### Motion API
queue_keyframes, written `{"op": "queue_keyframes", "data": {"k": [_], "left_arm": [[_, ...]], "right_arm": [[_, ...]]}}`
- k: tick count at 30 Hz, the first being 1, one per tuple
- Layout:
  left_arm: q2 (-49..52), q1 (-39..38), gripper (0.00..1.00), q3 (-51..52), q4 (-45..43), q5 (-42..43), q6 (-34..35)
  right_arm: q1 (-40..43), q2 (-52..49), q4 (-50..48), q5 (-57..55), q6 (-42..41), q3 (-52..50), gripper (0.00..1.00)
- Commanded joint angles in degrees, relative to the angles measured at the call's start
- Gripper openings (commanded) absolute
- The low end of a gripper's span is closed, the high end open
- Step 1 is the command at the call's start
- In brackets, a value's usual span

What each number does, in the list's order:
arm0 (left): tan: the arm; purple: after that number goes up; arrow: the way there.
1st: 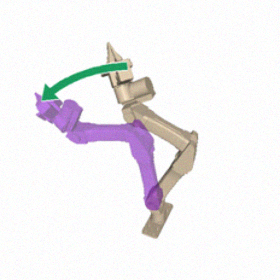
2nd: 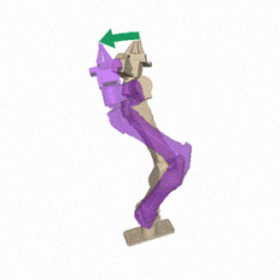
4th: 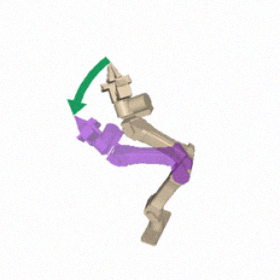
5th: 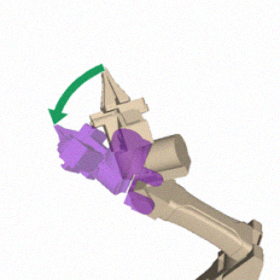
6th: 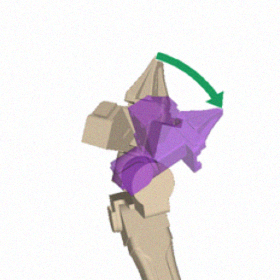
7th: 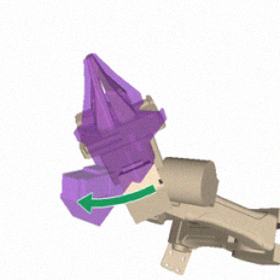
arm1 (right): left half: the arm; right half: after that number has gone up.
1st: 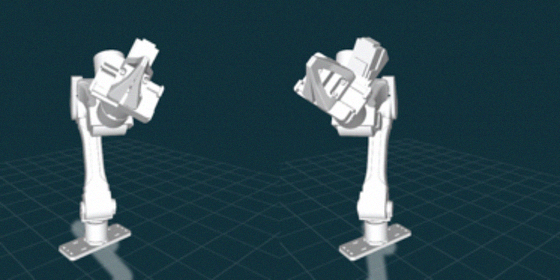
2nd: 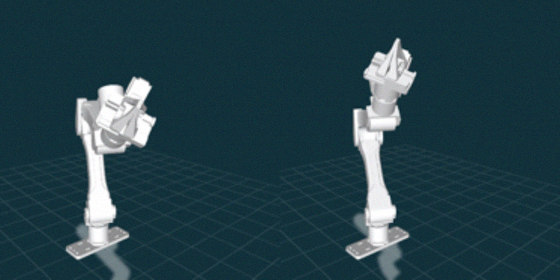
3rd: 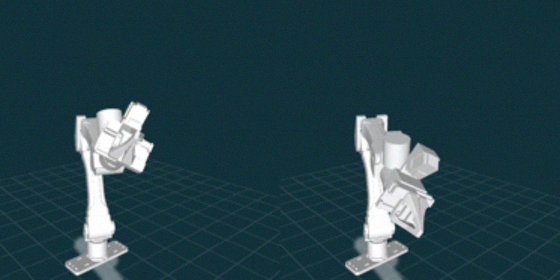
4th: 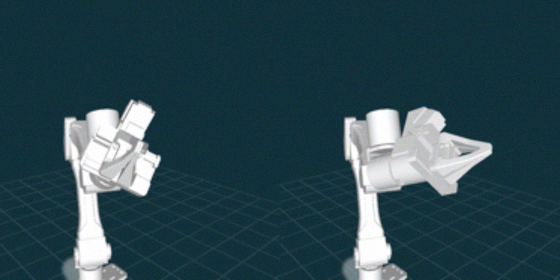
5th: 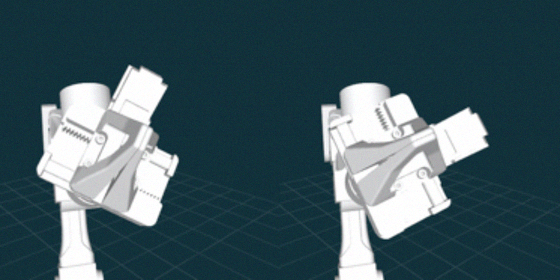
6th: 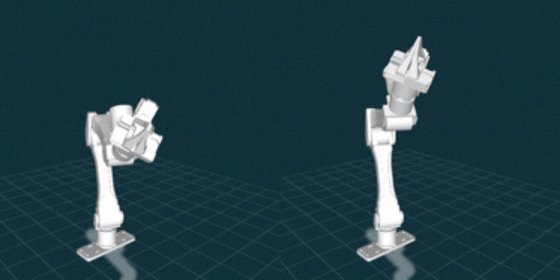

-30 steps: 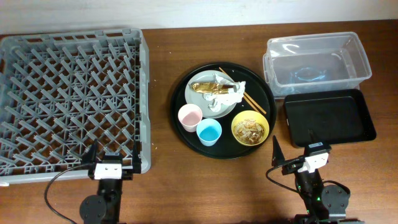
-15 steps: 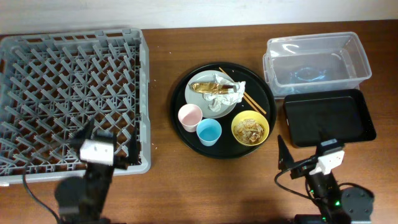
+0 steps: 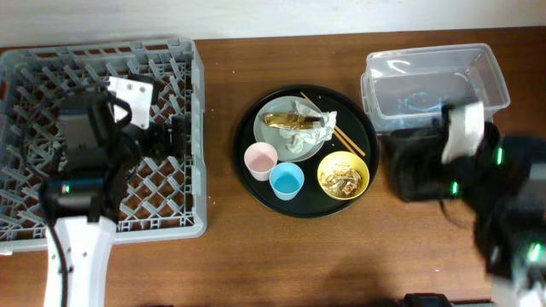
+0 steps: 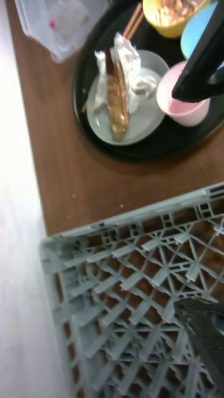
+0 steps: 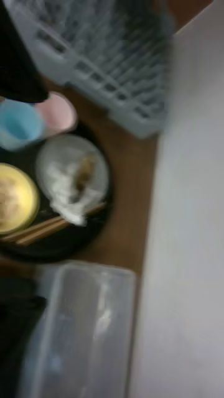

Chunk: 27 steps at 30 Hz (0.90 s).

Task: Sort waste into correct bins and load items into the dishwasher rack
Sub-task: 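Reach the right gripper to the white plate and grasp the tissue and fish scraps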

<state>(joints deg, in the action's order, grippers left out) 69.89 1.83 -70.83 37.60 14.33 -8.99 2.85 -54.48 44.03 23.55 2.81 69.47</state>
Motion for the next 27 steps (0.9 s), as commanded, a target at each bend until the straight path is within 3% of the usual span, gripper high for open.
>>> {"op": "queue_keyframes", "data": {"k": [1,3,7,10,12,14,15,17,20,22,27], "left_arm": [[3.43,-0.28,1.0,-1.22,1.14,-5.22,0.28],[5.09,-0.28,1.0,-1.22,1.11,-5.81,0.26],[8.11,-0.26,1.0,-1.22,2.45,-8.28,0.31],[8.81,1.25,1.0,-1.22,3.48,-10.6,3.37],[8.81,4.15,1.0,-1.22,3.41,-10.73,6.8],[8.81,6.62,1.0,-1.22,3.45,-10.73,7.76],[8.81,7.72,1.0,-1.22,3.45,-10.73,7.74],[8.81,9.09,1.0,-1.22,3.61,-10.75,7.74],[8.87,9.38,1.0,-1.22,3.52,-10.73,7.74],[8.87,9.38,1.0,-1.22,3.54,-10.75,7.74],[8.87,9.35,1.0,-1.22,4.02,-10.73,7.74]], "right_arm": [[-3.15,-15.67,9.99,3.45,-0.2,18.34,0.98],[-7.63,-27.34,18.8,3.41,-0.17,31.5,0.98],[-14.8,-43.91,26.27,3.67,-0.24,47.25,0.98],[-17.7,-51.89,23.34,6.88,-1.31,49.7,0.98],[-19.04,-57.07,19.91,12.39,-9.33,49.7,0.98],[-19.69,-60.92,18.53,16.68,-11.06,49.7,0.98],[-20.13,-63.14,18.27,17.07,-12.0,49.7,0.92],[-20.94,-66.29,18.67,9.01,-21.59,49.7,0.95],[-23.47,-68.41,22.47,-18.4,-43.89,49.68,0.94],[-25.81,-68.78,23.15,-28.81,-53.4,49.68,0.94],[-31.47,-71.54,20.39,-38.25,-63.95,49.57,0.93]]}}
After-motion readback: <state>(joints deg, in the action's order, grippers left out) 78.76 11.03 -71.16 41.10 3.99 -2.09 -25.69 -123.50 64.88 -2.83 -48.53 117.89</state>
